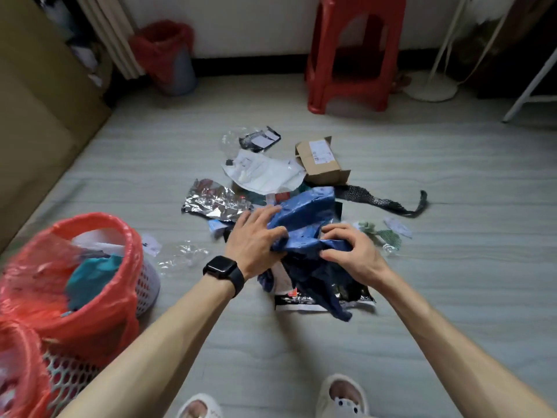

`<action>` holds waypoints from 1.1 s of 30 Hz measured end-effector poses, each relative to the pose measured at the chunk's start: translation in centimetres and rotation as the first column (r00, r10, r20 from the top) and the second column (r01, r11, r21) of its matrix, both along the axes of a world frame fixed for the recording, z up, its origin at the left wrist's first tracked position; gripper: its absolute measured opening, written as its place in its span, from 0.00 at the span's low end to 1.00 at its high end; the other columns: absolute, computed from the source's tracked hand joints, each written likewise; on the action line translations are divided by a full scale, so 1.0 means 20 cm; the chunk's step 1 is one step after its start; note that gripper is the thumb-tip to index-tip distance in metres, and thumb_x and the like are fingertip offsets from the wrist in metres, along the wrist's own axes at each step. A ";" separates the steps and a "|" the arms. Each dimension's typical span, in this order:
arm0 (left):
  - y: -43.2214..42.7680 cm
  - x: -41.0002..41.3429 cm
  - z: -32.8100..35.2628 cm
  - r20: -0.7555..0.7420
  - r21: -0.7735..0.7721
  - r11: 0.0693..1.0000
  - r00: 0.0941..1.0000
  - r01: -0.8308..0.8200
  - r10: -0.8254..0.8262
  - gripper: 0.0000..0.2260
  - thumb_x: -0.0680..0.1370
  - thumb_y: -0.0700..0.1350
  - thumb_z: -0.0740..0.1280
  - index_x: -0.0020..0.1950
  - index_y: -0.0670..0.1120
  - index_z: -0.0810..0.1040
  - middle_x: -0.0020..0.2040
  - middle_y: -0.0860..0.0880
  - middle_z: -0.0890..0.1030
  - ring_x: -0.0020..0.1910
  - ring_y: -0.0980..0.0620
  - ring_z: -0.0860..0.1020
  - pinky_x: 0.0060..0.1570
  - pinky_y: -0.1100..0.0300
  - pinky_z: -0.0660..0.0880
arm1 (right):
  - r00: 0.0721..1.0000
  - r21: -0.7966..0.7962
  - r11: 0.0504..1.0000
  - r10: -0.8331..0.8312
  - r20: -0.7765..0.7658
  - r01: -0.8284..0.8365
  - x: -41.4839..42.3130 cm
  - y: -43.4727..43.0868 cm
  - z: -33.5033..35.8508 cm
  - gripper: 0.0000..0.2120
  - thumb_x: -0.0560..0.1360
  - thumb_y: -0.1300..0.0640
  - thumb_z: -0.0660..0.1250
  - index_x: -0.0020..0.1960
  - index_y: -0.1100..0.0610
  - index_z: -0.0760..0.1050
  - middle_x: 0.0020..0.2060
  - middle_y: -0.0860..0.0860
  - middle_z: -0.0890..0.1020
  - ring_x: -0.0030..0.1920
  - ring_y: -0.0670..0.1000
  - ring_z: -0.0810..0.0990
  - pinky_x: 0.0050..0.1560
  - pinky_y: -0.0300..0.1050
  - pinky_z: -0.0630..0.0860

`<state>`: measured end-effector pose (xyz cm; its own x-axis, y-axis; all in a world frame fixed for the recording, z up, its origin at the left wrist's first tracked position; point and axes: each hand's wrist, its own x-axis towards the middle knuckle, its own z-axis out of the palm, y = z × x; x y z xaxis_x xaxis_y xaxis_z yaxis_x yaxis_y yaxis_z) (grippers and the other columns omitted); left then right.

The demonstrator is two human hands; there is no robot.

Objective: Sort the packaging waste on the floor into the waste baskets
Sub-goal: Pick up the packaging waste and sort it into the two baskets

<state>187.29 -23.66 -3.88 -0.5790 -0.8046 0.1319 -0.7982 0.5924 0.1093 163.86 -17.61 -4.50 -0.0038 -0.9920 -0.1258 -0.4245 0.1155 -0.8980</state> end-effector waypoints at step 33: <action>0.51 0.32 0.60 -0.246 0.589 0.783 0.878 -0.201 0.410 0.32 0.64 0.70 0.72 0.61 0.54 0.73 0.61 0.54 0.78 0.59 0.54 0.77 0.57 0.53 0.77 | 0.978 -0.370 0.922 -0.172 -0.119 0.117 0.41 0.37 0.44 0.21 0.68 0.68 0.67 0.53 0.49 0.85 0.38 0.39 0.85 0.38 0.41 0.84 0.39 0.41 0.82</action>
